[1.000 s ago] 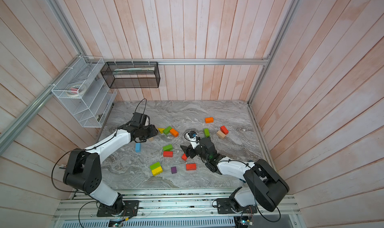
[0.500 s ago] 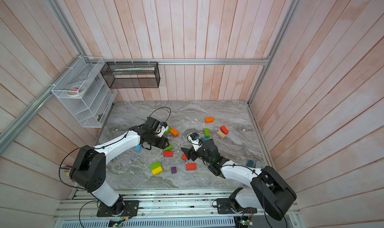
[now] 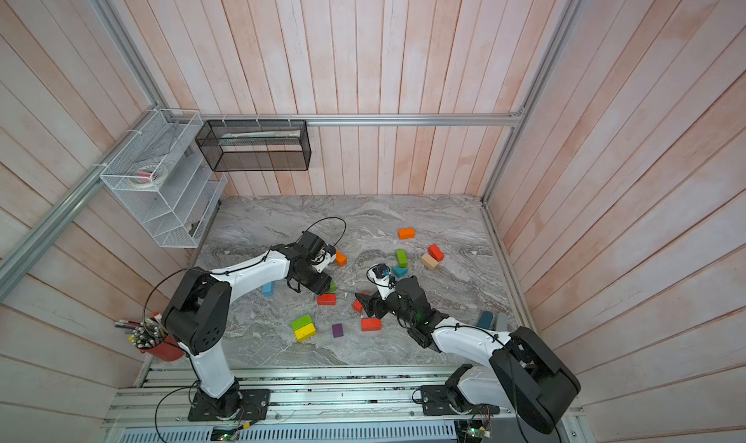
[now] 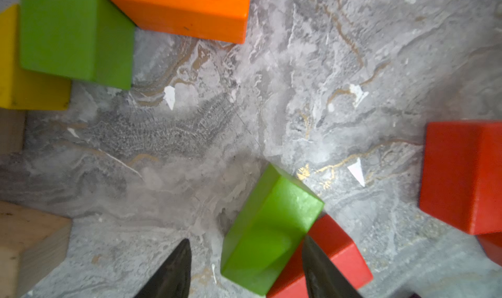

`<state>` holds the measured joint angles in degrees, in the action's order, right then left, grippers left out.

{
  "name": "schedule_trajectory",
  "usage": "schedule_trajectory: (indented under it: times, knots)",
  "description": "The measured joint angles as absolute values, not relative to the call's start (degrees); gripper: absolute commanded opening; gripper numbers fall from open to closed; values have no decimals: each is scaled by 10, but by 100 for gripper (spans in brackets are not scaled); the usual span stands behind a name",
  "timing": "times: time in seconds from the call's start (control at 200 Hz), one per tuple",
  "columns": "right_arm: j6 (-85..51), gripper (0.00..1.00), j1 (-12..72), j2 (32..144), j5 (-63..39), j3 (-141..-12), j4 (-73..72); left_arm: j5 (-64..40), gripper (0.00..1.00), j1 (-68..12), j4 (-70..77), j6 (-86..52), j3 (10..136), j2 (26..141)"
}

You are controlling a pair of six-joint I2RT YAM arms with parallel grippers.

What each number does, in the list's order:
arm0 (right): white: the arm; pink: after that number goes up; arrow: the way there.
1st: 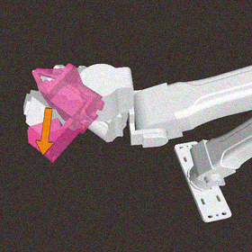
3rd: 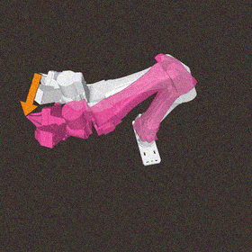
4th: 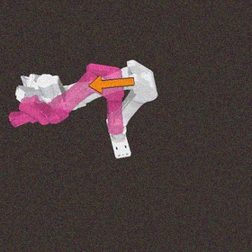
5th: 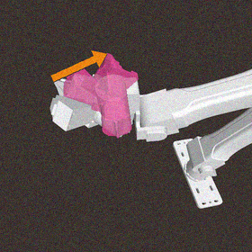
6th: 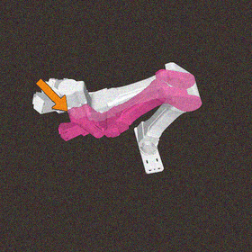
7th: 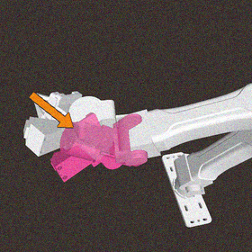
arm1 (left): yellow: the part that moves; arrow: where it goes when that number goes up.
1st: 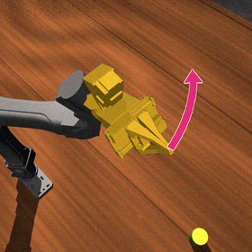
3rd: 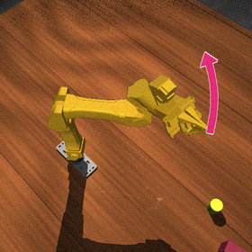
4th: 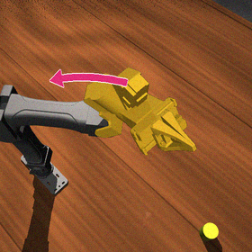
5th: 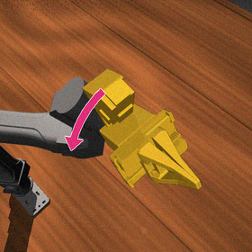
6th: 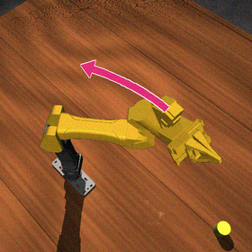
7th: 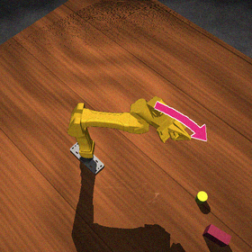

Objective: Assemble a heart with building blocks
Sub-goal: Pick up the building block from the center of the board, then assemble the building block at the center of the board.

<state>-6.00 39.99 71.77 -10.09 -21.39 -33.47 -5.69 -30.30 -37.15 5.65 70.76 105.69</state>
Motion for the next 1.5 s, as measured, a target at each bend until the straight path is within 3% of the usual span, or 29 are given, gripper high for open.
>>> schedule_trajectory:
  times: [0.085, 0.305, 0.405, 0.45, 0.71, 0.935, 1.5]
  knots:
    - [-60, 79, 400, 717, -99, -212, -336, -57, 64, -303, -371, 61, 708, 1064]
    - [-60, 79, 400, 712, -88, -203, -341, -59, 45, -303, -370, 67, 708, 1079]
    - [-60, 79, 400, 709, -84, -202, -343, -60, 43, -303, -368, 66, 710, 1084]
    - [-60, 79, 400, 709, -83, -202, -345, -60, 38, -303, -367, 66, 712, 1086]
    - [-60, 79, 400, 709, -75, -198, -347, -60, 38, -303, -362, 65, 742, 1101]
    - [-60, 79, 400, 708, -71, -195, -347, -59, 29, -303, -358, 80, 771, 1123]
    - [-62, 79, 400, 704, -60, -195, -348, -46, 29, -303, -356, 121, 836, 1170]
